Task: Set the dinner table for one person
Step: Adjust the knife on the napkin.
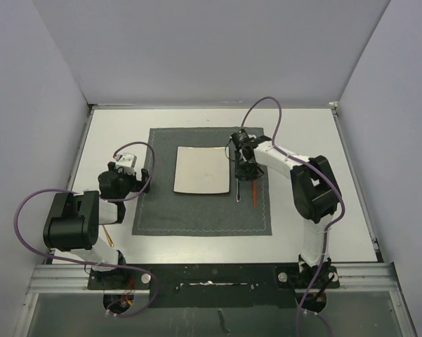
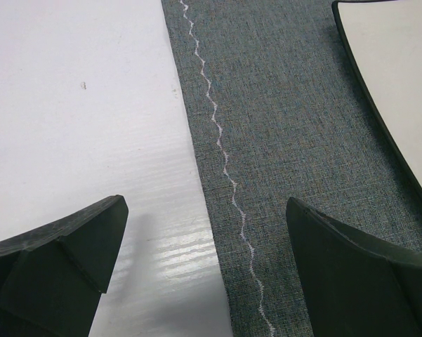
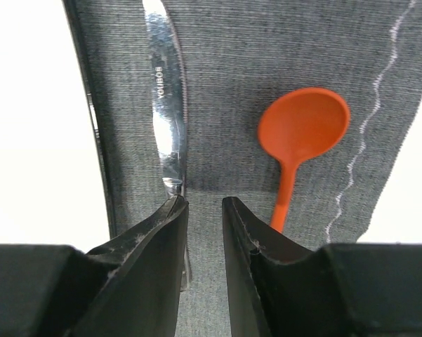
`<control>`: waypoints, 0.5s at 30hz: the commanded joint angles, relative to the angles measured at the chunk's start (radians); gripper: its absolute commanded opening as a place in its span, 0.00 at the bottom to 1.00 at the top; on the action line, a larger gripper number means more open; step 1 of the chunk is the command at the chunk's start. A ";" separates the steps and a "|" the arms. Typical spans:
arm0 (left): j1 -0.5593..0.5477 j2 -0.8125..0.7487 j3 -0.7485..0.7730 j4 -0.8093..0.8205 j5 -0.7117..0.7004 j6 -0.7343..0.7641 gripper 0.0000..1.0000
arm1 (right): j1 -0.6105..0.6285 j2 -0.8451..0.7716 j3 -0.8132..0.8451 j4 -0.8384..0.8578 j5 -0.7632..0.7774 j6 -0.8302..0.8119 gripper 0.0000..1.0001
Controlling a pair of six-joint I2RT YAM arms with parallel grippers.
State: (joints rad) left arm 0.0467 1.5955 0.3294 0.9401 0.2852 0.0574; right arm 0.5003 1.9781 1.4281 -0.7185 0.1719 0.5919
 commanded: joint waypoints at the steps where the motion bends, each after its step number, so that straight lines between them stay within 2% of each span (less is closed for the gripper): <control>1: 0.002 0.009 -0.001 0.078 0.010 -0.004 0.98 | 0.021 -0.061 -0.005 0.053 -0.046 -0.046 0.28; 15: 0.002 0.009 -0.001 0.078 0.010 -0.004 0.98 | 0.031 -0.015 -0.046 0.095 -0.074 -0.084 0.28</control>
State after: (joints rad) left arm 0.0467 1.5955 0.3294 0.9401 0.2852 0.0574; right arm 0.5274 1.9728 1.3785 -0.6617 0.1070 0.5262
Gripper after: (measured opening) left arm 0.979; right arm 0.280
